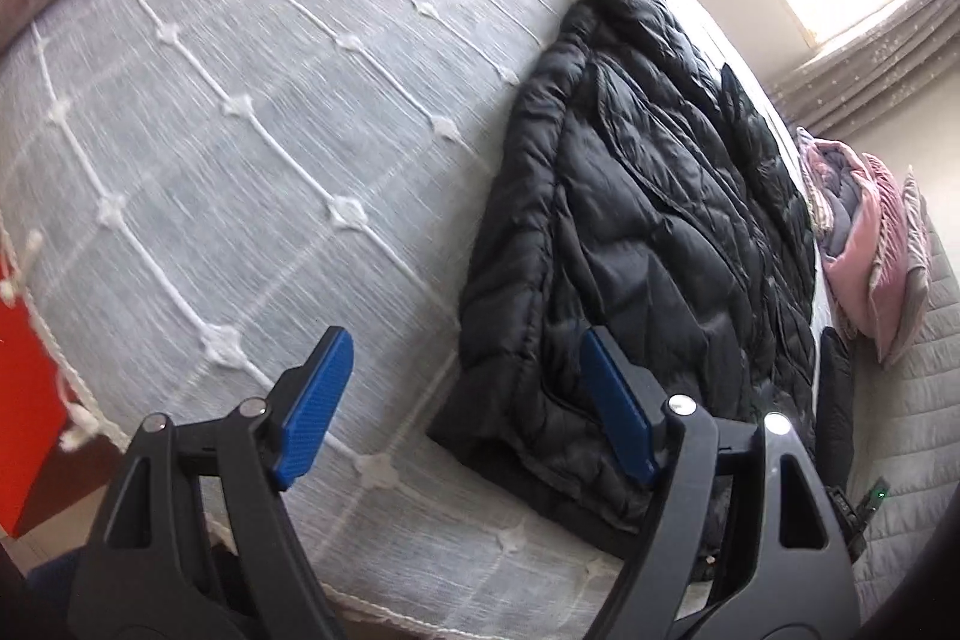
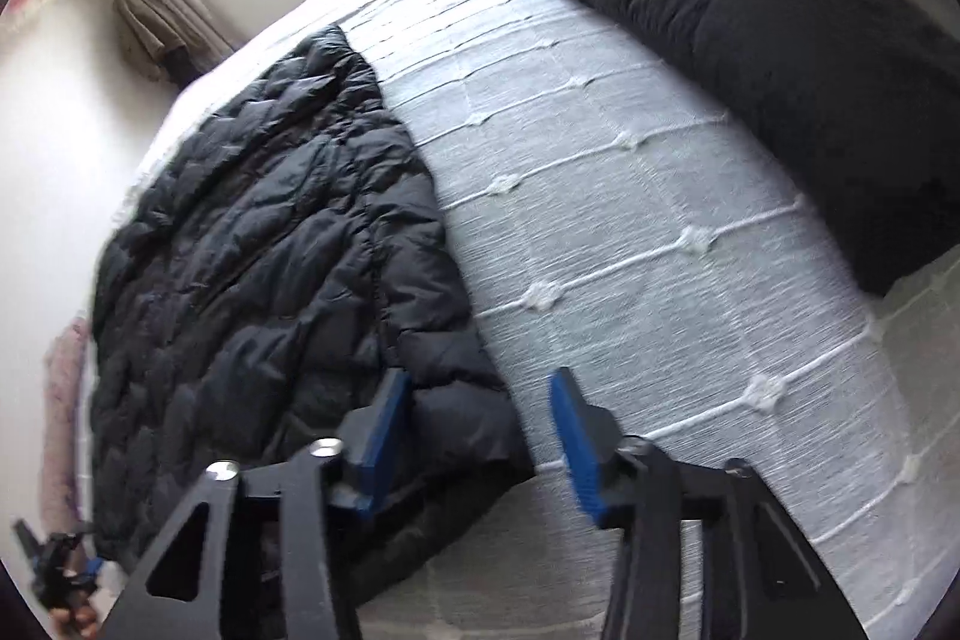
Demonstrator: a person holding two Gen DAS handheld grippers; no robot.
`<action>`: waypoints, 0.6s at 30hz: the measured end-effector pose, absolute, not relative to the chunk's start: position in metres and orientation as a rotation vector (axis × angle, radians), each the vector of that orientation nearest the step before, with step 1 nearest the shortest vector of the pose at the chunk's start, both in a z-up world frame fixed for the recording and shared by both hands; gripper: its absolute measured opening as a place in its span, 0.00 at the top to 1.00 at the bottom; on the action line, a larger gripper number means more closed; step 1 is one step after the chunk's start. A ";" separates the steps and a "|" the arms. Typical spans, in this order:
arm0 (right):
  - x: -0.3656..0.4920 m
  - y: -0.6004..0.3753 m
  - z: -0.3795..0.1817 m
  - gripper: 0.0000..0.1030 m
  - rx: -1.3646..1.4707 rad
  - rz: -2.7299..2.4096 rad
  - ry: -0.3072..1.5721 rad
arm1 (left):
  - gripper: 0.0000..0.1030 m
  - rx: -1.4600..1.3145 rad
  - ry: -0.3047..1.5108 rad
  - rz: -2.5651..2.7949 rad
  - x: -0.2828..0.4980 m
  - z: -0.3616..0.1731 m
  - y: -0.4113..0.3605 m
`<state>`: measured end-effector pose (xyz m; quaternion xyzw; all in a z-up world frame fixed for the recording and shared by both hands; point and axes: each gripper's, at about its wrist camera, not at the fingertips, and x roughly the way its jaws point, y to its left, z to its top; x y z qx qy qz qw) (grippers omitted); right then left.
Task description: Fold large clothes
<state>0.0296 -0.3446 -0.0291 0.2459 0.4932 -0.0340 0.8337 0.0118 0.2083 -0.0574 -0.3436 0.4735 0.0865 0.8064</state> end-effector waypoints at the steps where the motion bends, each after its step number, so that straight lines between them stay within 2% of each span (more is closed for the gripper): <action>1: 0.029 -0.343 -0.031 0.69 0.532 -0.054 1.050 | 0.24 -0.744 1.017 0.167 0.013 -0.059 0.206; 2: 0.028 -0.339 -0.032 0.70 0.518 -0.046 1.059 | 0.24 -0.745 1.020 0.155 0.014 -0.059 0.203; 3: 0.028 -0.332 -0.032 0.75 0.487 -0.036 1.070 | 0.24 -0.742 1.021 0.146 0.016 -0.060 0.200; 4: 0.028 -0.326 -0.033 0.86 0.462 -0.021 1.079 | 0.24 -0.738 1.019 0.143 0.017 -0.060 0.197; 7: 0.021 -0.323 -0.027 0.93 0.465 -0.033 1.049 | 0.27 -0.732 1.020 0.137 0.018 -0.061 0.194; 15: 0.015 -0.330 -0.025 0.94 0.480 -0.097 1.042 | 0.28 -0.762 1.008 0.153 0.007 -0.063 0.210; 18: 0.019 -0.327 -0.025 0.94 0.465 -0.104 1.046 | 0.40 -0.782 1.015 0.164 0.005 -0.068 0.217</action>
